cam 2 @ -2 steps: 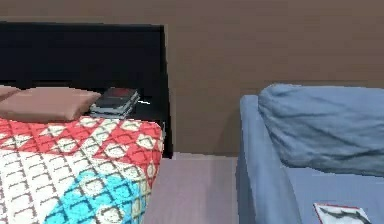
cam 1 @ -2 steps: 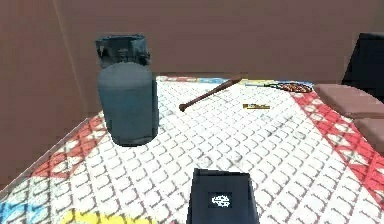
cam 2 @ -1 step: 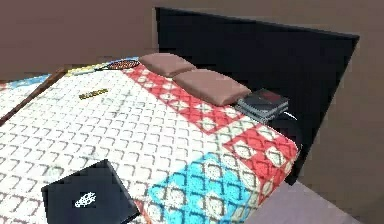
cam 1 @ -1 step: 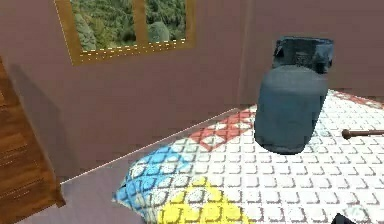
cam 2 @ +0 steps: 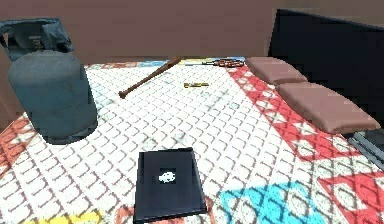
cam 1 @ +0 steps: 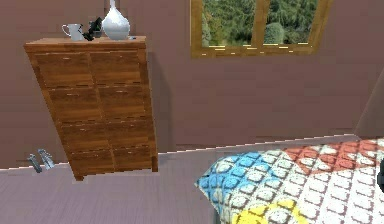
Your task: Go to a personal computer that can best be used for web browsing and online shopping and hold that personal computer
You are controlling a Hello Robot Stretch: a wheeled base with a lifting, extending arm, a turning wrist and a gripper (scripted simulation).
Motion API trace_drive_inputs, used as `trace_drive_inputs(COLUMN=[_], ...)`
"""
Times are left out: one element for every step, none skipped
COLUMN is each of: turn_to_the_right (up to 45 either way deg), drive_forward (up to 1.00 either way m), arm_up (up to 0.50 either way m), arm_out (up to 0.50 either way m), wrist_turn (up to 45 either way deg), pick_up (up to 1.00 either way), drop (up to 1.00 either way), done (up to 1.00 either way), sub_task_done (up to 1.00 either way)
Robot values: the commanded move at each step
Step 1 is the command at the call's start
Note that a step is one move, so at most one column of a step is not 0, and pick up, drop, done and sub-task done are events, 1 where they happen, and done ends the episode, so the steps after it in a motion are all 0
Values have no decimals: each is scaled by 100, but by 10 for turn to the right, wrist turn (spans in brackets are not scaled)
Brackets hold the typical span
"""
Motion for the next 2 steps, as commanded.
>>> trace_drive_inputs(turn_to_the_right=[0, 0], drive_forward=[0, 0], arm_up=[50, 30], arm_out=[0, 0], wrist_turn=[0, 0], pick_up=[0, 0], drop=[0, 0], done=[0, 0], sub_task_done=[0, 0])
